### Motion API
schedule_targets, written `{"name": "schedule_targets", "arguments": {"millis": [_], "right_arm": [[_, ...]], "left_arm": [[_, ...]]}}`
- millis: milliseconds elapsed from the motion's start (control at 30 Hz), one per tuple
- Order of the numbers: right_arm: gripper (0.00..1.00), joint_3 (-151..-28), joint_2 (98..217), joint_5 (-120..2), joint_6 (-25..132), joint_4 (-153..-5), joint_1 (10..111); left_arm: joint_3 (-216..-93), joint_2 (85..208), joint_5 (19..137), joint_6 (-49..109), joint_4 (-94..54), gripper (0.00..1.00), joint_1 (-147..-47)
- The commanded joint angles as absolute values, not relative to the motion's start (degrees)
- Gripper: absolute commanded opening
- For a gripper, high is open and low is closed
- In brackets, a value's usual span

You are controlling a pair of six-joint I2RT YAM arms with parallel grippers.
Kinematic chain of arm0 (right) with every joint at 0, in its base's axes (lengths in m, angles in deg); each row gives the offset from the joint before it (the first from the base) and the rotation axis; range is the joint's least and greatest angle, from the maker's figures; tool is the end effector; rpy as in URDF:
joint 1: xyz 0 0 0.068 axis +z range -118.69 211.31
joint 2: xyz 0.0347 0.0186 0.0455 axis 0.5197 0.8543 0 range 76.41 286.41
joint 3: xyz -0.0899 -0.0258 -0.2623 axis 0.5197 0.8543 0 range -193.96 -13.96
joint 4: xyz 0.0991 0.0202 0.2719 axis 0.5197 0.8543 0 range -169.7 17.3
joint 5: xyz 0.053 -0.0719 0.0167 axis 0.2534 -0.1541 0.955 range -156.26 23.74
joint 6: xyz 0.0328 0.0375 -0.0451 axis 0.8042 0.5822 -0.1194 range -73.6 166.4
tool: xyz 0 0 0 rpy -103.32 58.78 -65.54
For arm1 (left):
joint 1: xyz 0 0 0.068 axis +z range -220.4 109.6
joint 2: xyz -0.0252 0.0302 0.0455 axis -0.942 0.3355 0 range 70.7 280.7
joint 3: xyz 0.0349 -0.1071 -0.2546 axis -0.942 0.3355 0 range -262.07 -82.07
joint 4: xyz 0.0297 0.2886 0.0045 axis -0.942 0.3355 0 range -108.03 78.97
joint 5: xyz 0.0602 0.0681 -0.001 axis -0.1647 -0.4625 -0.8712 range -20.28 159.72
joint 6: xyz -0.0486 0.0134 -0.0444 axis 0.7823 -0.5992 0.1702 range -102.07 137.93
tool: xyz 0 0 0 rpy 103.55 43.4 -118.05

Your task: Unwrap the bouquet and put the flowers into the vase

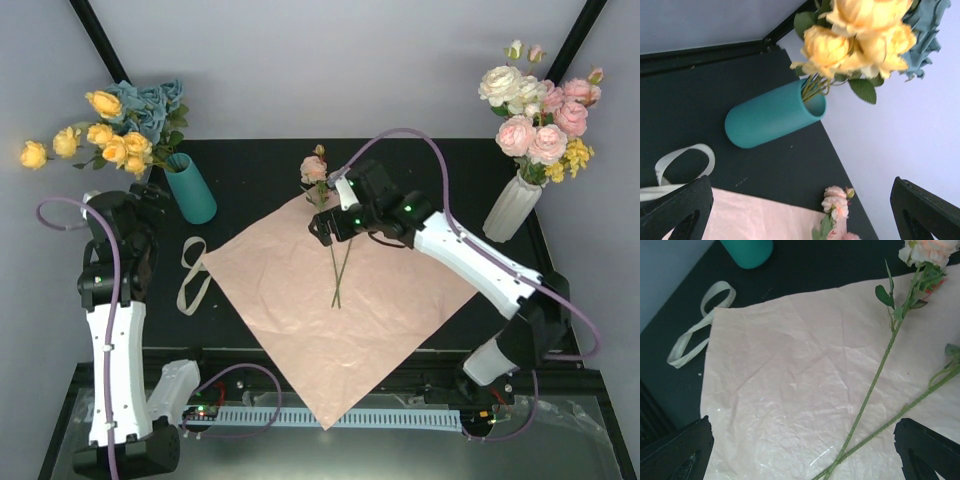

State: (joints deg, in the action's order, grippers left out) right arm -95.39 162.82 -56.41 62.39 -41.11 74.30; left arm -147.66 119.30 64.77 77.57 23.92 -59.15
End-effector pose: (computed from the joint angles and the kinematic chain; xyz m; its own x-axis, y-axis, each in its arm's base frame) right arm 0.2676 0.2621 0.3313 -0.6947 -0.2765 -0.6640 -0.5941 0.7410 0.3129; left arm 0.1982 0.0442 0.4000 0.0246 -0.8716 -0.4896 -0.4941 0.4152 -0.7639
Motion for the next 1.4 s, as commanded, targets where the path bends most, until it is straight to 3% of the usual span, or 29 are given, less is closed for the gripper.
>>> {"name": "schedule_targets", "arguments": {"millis": [0,300,667,900,1100,1367], "right_arm": [[1.0,-101.67,168.72,-59.38,62.29,-35.3,74.38],[0.96,-109.15,180.9,-61.01,61.44,-30.58,73.04],[0.68,-112.65,192.9,-63.48,62.27,-26.3,72.4],[0.59,-112.21,197.81,-62.41,62.98,-27.26,72.42],[0.45,-111.48,199.79,-61.28,63.55,-28.71,72.39],[0.37,-110.47,200.4,-63.52,64.41,-29.6,72.34]], "left_arm": [[-146.9,115.94,68.34,77.04,29.13,0.99,-58.97],[-146.02,109.41,73.37,64.89,35.61,0.99,-58.9],[-147.11,105.01,80.94,49.2,43.74,0.99,-58.96],[-145.63,103.66,85.21,46.73,43.36,0.99,-58.95],[-145.35,104.05,85.71,46.19,42.06,0.99,-58.97],[-145.53,104.85,85.66,46.3,40.33,0.99,-59.31]]}}
